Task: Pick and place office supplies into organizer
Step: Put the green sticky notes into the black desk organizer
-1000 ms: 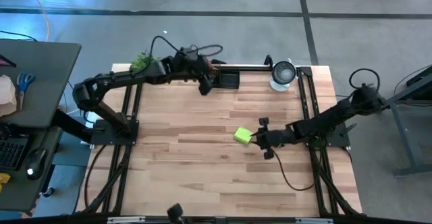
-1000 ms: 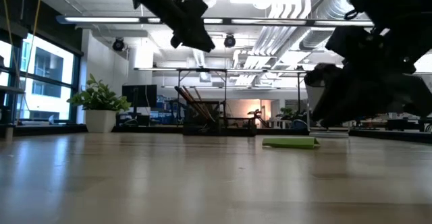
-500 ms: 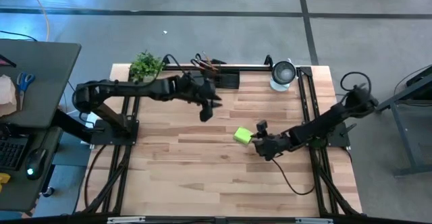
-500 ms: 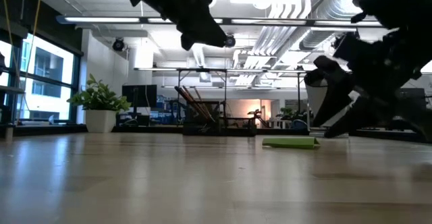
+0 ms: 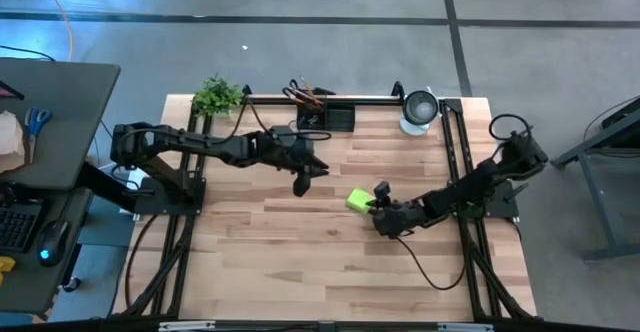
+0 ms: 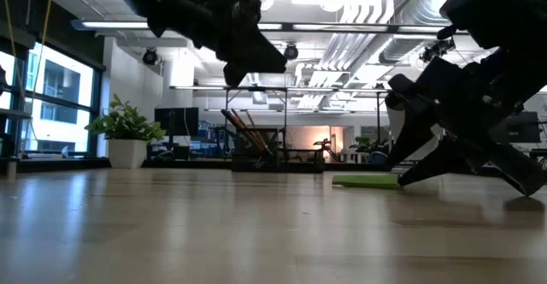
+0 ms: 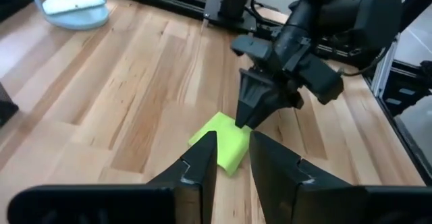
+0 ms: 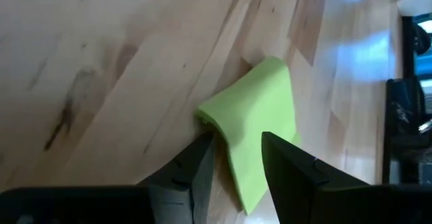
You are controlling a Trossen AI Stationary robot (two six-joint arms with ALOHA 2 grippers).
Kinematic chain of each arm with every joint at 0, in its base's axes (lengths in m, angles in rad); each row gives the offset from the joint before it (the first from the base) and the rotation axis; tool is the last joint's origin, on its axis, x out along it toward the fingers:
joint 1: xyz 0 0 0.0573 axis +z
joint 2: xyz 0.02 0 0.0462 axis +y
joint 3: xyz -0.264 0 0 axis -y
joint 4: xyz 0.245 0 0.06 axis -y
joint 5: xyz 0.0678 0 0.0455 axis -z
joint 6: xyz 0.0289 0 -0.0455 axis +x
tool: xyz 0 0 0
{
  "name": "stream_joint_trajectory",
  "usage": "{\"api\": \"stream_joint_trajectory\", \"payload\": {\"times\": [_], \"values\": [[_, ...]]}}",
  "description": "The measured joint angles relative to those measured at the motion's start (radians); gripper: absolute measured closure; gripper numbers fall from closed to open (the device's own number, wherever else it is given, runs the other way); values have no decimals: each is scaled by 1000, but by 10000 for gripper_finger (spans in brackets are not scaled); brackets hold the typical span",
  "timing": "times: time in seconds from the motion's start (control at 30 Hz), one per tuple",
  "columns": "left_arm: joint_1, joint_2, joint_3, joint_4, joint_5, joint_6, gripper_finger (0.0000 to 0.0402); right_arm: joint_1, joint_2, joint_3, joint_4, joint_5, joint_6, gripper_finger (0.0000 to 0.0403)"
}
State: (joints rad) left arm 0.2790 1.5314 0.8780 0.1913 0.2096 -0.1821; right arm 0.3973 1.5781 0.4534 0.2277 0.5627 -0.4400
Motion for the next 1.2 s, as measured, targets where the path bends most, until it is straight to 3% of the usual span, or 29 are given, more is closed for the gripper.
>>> {"api": "stream_joint_trajectory", "payload": {"times": [0.23, 0.5, 0.77, 0.93, 1.2], "values": [[-14, 1, -96, 142, 0, -42, 341, -18, 2, 0, 6, 12, -10, 301], [-22, 1, -142, 205, -16, -63, 356, -33, 7, 40, -33, -11, -56, 382], [-52, 2, -155, 320, -42, -36, 362, -54, 7, 161, -77, 125, -70, 399], [-18, -36, -155, 402, -9, 7, 363, -152, 6, 277, -175, 133, -85, 398], [16, -118, -154, 333, 87, 92, 373, -413, 6, 469, -374, 119, 9, 401]]}}
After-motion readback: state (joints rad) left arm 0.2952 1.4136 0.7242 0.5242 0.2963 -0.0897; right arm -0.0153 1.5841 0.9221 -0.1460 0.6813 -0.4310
